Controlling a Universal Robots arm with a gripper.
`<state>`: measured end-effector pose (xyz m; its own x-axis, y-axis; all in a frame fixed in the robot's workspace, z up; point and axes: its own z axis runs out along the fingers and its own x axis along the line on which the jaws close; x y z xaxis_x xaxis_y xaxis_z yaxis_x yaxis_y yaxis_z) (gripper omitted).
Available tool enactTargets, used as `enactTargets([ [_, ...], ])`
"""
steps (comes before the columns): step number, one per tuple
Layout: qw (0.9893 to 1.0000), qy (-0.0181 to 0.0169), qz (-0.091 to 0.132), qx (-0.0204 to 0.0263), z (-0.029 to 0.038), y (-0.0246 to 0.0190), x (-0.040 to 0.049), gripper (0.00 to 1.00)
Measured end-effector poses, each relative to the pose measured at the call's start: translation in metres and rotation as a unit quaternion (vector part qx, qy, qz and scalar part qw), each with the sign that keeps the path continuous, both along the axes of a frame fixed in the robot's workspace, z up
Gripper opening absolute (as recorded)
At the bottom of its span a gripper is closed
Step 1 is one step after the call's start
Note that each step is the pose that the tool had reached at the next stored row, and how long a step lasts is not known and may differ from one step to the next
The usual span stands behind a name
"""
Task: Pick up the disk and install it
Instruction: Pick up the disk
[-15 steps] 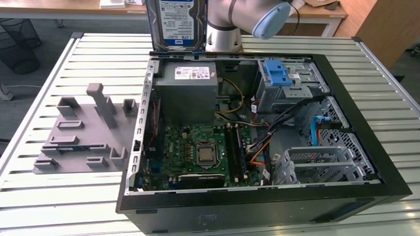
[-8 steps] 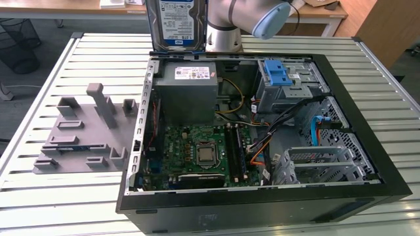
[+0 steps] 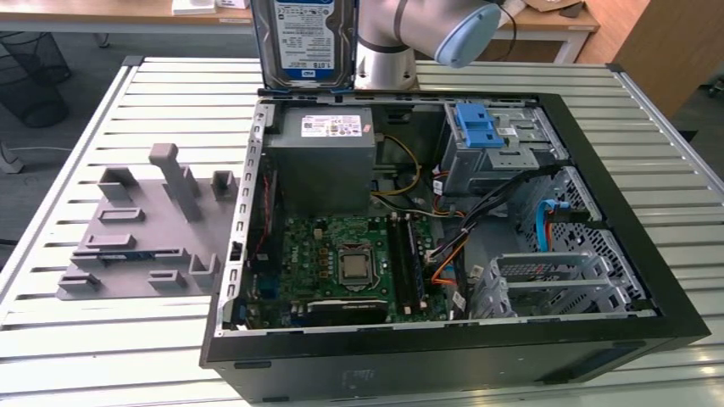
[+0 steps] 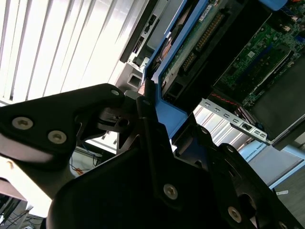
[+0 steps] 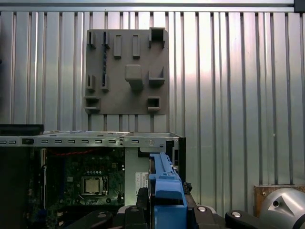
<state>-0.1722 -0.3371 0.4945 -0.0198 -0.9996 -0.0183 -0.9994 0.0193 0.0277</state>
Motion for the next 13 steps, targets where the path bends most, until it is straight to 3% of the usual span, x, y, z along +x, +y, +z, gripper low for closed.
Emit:
enactTargets([
  [13, 1.0, 0.0, 0.0, 0.0, 0.0, -0.0003, 0.0039, 0.37],
])
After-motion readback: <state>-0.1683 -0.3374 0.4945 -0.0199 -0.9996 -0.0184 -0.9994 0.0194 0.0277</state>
